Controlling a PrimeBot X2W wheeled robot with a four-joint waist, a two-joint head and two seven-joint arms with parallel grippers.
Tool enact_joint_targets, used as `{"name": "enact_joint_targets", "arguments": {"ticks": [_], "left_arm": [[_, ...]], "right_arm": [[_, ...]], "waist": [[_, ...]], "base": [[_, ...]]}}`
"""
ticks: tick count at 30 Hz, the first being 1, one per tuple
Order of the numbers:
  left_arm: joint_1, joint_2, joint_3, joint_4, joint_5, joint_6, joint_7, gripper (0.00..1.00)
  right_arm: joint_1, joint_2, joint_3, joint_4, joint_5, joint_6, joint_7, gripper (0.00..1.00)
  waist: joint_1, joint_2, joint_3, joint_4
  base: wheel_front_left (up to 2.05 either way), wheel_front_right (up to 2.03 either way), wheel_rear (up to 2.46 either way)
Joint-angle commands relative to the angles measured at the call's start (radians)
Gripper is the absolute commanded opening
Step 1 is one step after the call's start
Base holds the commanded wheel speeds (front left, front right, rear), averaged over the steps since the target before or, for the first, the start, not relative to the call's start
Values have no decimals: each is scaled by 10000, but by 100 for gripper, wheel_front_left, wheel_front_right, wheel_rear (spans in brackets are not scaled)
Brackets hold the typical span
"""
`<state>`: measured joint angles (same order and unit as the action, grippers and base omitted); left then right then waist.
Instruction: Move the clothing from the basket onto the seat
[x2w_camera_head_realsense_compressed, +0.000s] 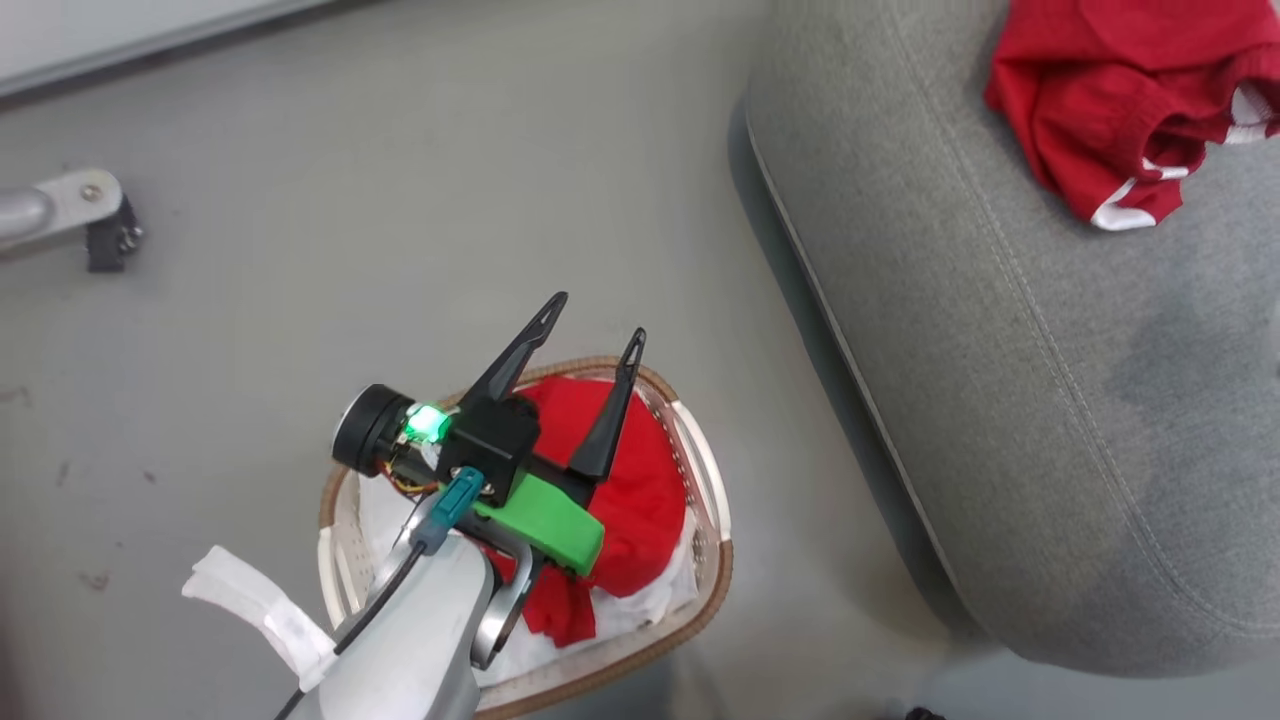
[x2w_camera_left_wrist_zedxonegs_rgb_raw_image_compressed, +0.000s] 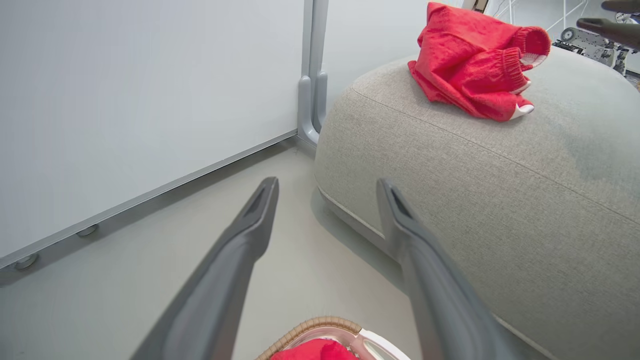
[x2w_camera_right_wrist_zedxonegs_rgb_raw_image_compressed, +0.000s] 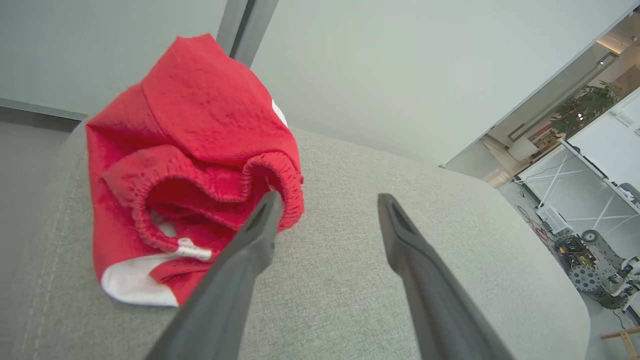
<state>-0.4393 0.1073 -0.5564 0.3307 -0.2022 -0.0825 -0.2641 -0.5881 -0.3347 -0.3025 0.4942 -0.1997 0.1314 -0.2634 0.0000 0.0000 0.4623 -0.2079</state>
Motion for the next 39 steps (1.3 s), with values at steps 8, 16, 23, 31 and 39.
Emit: {"name": "enact_joint_targets", "arguments": {"ticks": [8,16,23,31,39], "left_arm": [[1029,-235,1008,123,-295,160,-6,100],[2127,-363,2378,32,-431,305,-4,100],[2938,-466,3433,-90,-511,395,-4,100],[3796,-540,4317,-238,-566,382,-1,100],[4548,-564,4577,-309,-848,400,-1,100]], "right_arm": [[157,300,858,-108,325,-14,-21,100],[188,1171,2152,91,827,-14,-21,100],[937,1968,2930,-117,1269,-14,-21,100],[2525,2612,2782,-737,1560,-14,-21,100],[4042,2830,2570,-1537,1795,-14,-21,100]], "waist": [[0,0,-2165,996],[0,0,-3003,1505],[0,0,-3511,1861],[0,0,-4047,2146],[0,0,-4482,2274]], "base": [[0,0,0],[0,0,0],[0,0,0],[0,0,0],[0,0,0]]}}
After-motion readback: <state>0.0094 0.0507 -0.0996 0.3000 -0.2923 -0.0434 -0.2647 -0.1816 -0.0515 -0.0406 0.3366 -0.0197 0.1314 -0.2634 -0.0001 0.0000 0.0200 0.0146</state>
